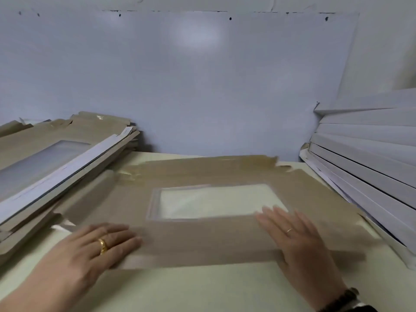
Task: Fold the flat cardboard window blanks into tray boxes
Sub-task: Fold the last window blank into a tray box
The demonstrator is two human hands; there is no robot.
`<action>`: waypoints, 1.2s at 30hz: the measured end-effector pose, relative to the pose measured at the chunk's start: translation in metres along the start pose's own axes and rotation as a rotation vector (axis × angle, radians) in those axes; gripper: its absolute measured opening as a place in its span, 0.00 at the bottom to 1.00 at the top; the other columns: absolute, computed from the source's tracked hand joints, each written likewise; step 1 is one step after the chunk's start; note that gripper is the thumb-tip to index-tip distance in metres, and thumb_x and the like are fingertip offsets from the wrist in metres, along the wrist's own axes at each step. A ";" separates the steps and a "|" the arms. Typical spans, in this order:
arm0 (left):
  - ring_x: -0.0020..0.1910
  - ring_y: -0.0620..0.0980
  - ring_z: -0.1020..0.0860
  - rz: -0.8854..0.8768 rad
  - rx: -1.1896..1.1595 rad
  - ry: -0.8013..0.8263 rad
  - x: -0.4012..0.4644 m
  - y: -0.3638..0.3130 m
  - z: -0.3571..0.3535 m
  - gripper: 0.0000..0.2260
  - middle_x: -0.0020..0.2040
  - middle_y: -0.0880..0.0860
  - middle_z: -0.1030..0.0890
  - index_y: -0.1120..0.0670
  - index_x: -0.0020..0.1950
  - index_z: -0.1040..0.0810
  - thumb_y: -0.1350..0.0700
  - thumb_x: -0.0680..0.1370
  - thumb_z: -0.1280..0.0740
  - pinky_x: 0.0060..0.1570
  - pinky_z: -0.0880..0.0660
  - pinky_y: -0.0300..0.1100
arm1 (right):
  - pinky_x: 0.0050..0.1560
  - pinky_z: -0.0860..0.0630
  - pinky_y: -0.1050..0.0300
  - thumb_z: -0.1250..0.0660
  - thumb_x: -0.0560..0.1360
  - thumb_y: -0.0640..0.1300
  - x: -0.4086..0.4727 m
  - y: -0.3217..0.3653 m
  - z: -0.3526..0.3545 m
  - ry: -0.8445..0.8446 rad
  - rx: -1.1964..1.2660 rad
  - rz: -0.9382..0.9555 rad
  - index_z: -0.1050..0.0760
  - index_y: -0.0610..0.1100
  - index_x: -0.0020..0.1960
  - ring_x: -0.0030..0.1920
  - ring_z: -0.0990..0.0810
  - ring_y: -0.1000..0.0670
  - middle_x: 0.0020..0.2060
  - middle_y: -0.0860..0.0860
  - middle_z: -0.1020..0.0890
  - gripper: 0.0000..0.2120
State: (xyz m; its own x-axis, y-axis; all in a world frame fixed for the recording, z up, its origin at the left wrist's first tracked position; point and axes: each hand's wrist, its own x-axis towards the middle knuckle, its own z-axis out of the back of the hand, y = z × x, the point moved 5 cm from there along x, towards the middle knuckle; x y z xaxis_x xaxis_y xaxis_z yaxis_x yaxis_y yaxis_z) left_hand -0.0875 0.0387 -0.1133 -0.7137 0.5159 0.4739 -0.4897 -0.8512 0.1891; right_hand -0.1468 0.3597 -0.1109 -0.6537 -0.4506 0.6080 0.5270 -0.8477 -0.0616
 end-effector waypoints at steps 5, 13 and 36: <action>0.50 0.47 0.19 0.153 0.055 0.243 0.016 0.016 -0.009 0.16 0.52 0.48 0.17 0.48 0.58 0.28 0.55 0.72 0.45 0.51 0.35 0.36 | 0.33 0.24 0.68 0.38 0.57 0.39 -0.003 0.026 -0.018 0.221 0.112 0.105 0.16 0.52 0.41 0.35 0.17 0.57 0.39 0.57 0.15 0.18; 0.67 0.39 0.32 0.255 -0.222 0.433 0.044 -0.031 -0.057 0.27 0.70 0.43 0.33 0.43 0.70 0.35 0.43 0.72 0.50 0.60 0.38 0.28 | 0.48 0.23 0.69 0.44 0.69 0.62 0.003 0.056 -0.039 0.468 0.108 0.165 0.23 0.65 0.54 0.55 0.23 0.65 0.55 0.67 0.22 0.17; 0.38 0.36 0.24 0.561 -0.365 -0.014 -0.012 0.054 -0.019 0.05 0.42 0.33 0.23 0.34 0.45 0.25 0.37 0.74 0.37 0.38 0.34 0.27 | 0.27 0.45 0.63 0.19 0.55 0.46 -0.038 -0.074 0.017 0.124 -0.005 -0.420 0.37 0.52 0.32 0.23 0.41 0.52 0.22 0.59 0.42 0.25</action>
State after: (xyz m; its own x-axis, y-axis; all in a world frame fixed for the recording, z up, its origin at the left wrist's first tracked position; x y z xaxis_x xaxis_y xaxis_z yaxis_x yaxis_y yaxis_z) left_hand -0.1143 -0.0115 -0.1254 -0.9044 0.0009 0.4267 -0.1855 -0.9014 -0.3912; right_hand -0.1513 0.4440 -0.1161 -0.8709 -0.0962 0.4820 0.1988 -0.9658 0.1664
